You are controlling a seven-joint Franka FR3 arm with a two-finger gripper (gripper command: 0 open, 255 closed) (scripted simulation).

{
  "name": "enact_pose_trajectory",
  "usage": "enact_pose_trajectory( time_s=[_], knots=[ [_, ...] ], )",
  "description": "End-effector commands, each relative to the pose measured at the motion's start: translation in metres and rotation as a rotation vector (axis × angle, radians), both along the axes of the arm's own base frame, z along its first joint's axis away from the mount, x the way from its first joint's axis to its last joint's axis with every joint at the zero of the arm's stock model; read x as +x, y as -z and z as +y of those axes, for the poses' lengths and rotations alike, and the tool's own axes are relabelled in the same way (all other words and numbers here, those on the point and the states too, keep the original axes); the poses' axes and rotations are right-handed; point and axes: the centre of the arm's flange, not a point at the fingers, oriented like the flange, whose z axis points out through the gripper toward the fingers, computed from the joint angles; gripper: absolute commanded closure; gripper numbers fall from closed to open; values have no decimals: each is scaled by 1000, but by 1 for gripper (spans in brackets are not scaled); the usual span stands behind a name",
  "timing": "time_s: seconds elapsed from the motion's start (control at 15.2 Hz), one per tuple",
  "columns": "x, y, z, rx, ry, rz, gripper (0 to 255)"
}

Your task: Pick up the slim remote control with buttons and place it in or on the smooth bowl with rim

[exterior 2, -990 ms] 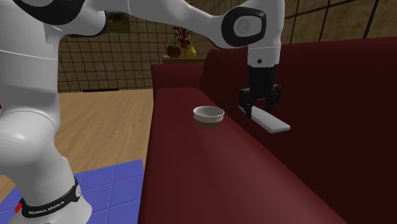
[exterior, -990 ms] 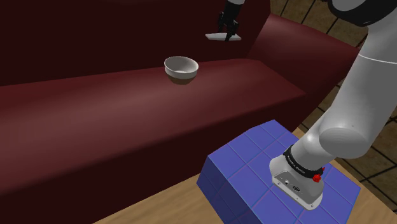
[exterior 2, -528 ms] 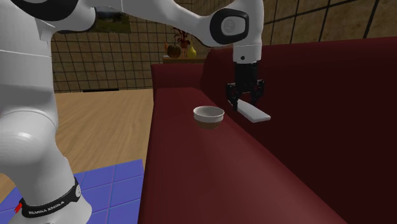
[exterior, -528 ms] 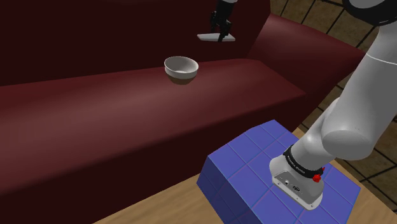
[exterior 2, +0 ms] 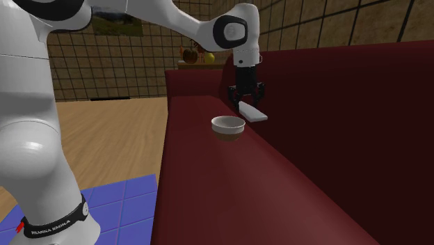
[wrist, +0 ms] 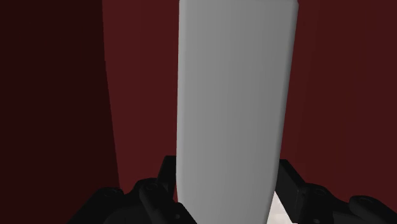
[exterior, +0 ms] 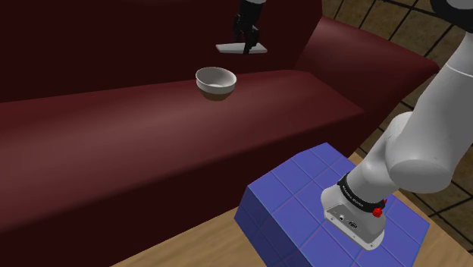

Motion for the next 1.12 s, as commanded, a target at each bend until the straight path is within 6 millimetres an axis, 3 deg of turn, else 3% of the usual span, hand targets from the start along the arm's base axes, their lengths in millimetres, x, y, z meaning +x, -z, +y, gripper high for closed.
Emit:
enact_pose_trajectory(
  time_s=[0.0,0.53,1.06],
  knots=[
    [-4,0,25,0,2,0,255],
    [-21,-1,123,0,2,0,255],
    [-21,41,123,0,2,0,255]
  ],
)
